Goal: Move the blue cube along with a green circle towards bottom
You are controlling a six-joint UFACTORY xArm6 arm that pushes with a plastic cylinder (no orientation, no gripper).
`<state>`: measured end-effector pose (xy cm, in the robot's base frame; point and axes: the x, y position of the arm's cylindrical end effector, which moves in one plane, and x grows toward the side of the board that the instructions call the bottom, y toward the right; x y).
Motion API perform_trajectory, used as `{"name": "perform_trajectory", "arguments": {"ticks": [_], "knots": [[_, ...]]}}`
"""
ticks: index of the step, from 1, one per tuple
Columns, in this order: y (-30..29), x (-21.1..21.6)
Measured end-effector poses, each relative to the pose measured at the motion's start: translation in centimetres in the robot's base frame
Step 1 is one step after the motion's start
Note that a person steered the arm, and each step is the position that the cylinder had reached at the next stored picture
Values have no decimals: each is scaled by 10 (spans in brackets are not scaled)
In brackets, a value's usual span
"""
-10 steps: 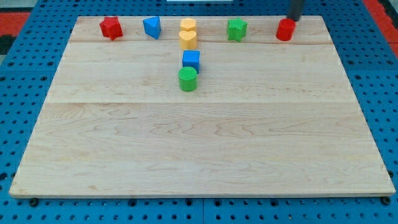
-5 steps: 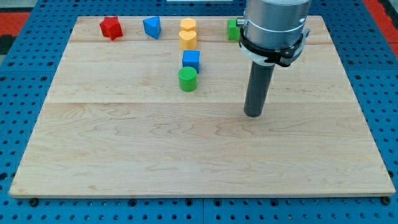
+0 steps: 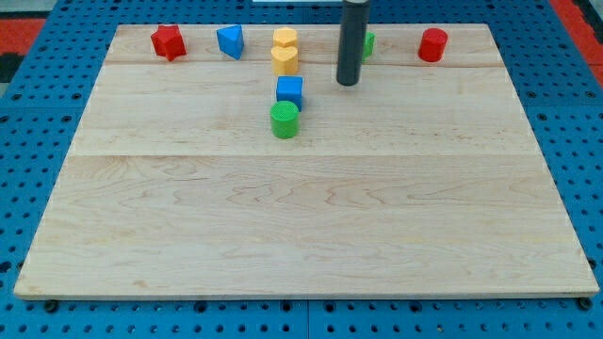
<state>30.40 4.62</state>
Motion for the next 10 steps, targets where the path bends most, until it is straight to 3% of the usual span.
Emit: {"name": "perform_trajectory", "arguments": {"ticks": [1, 3, 4, 8, 10], "knots": [[-51, 0], [-74, 23], [-74, 23], [-32, 123], [19, 15]]}}
